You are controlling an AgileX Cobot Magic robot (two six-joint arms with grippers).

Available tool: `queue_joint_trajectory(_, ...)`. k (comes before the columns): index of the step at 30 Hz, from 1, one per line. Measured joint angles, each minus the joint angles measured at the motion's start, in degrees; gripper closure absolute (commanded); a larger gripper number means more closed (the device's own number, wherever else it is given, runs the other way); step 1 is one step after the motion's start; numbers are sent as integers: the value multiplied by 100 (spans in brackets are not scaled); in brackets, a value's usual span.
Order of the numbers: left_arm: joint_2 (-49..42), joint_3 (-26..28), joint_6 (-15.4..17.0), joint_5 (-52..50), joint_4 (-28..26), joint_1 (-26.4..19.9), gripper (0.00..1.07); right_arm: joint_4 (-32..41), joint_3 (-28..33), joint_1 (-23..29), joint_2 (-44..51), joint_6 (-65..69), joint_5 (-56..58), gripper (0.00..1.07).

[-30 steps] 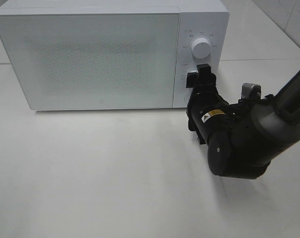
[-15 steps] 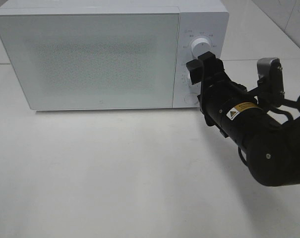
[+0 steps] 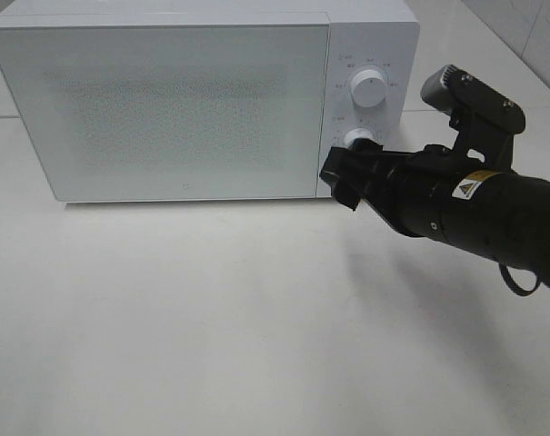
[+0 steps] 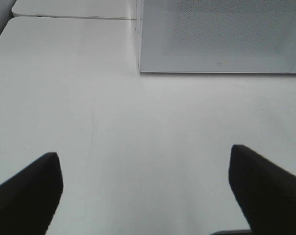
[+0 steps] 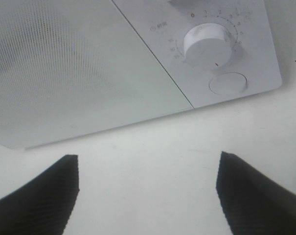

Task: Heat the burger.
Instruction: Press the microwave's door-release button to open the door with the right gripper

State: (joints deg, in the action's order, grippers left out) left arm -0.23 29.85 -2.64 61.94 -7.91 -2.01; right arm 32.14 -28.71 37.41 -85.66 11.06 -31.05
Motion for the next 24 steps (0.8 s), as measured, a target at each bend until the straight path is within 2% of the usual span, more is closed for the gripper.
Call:
queue_joint_trajectory(1, 0, 0, 0, 0, 0, 0, 22, 0, 0, 0, 0, 0, 0, 32)
queue_joint_trajectory(5, 0, 0, 0, 0, 0, 0, 22, 109, -304, -424, 321, -1421, 1461, 32)
queue_joint_trajectory(9, 0, 0, 0, 0, 0, 0, 22, 74, -544, -682, 424, -1948, 2298, 32)
queue_joint_trajectory(11, 0, 0, 0, 0, 0, 0, 22, -189, -854, -957, 464, -2229, 3323, 32)
queue_joint_trajectory(12, 0, 0, 0, 0, 0, 0, 22, -189, -854, -957, 464, -2229, 3323, 32)
queue_joint_trajectory(14, 0, 0, 0, 0, 0, 0, 22, -751, -1186, -1192, 470, -2280, 4251, 32)
queue_joint_trajectory(15, 0, 0, 0, 0, 0, 0, 22, -751, -1186, -1192, 470, -2280, 4251, 32)
queue_joint_trajectory(17, 0, 0, 0, 0, 0, 0, 22, -1375, -1507, -1352, 464, -2154, 5122, 32)
queue_joint_trajectory(18, 0, 0, 0, 0, 0, 0, 22, -1375, -1507, -1352, 464, -2154, 5122, 32)
queue_joint_trajectory(20, 0, 0, 0, 0, 0, 0, 22, -2166, -1885, -1375, 470, -1845, 6154, 32)
queue_joint_trajectory(23, 0, 0, 0, 0, 0, 0, 22, -2332, -1971, -1375, 481, -1770, 6411, 32)
queue_joint_trajectory(24, 0, 0, 0, 0, 0, 0, 22, -2555, -2103, -1375, 550, -1667, 6841, 32)
